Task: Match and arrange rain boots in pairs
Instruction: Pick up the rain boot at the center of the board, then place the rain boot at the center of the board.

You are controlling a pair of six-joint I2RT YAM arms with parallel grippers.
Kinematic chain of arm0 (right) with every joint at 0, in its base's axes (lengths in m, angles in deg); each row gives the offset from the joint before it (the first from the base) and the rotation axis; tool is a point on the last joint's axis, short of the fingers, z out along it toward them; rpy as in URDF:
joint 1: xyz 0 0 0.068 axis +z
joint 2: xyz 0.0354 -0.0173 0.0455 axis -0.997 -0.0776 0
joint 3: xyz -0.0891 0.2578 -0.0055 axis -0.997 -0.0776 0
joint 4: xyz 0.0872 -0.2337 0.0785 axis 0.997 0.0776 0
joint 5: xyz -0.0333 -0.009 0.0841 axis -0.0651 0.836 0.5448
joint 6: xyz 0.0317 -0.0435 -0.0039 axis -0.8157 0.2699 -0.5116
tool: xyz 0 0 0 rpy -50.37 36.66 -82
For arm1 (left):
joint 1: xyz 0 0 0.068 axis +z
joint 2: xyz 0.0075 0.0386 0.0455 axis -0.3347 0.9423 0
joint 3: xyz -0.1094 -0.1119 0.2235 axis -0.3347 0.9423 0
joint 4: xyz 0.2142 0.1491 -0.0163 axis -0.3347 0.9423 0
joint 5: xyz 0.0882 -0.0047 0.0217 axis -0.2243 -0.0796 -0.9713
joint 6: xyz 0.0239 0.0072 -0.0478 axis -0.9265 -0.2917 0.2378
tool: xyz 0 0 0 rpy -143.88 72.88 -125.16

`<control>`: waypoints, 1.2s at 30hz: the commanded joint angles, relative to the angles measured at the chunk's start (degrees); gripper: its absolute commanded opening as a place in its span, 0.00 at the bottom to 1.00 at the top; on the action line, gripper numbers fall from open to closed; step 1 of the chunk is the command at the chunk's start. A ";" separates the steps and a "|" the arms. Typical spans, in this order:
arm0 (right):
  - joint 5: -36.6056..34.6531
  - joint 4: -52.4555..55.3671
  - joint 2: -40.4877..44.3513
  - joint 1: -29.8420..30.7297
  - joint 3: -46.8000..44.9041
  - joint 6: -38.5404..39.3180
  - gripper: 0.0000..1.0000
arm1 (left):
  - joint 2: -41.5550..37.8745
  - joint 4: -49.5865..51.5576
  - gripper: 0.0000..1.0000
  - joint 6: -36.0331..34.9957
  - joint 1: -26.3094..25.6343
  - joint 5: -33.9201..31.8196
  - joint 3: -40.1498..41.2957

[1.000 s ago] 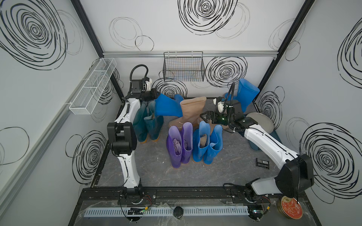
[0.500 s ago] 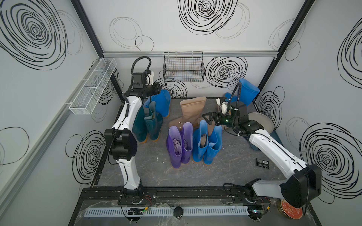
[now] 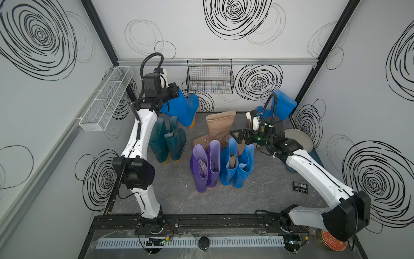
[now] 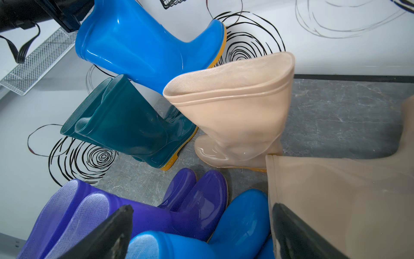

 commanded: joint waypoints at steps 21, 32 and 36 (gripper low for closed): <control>-15.26 -11.43 -15.49 19.13 17.54 21.52 1.00 | -10.66 -22.50 0.00 17.14 1.34 -5.43 -2.43; -27.90 -32.07 -30.72 25.00 26.13 38.14 1.00 | -14.71 -26.72 0.00 21.81 -1.04 -8.69 -0.64; -33.65 -38.44 -37.82 26.08 32.54 42.14 1.00 | -16.19 -26.35 0.00 21.89 -1.68 -8.99 0.20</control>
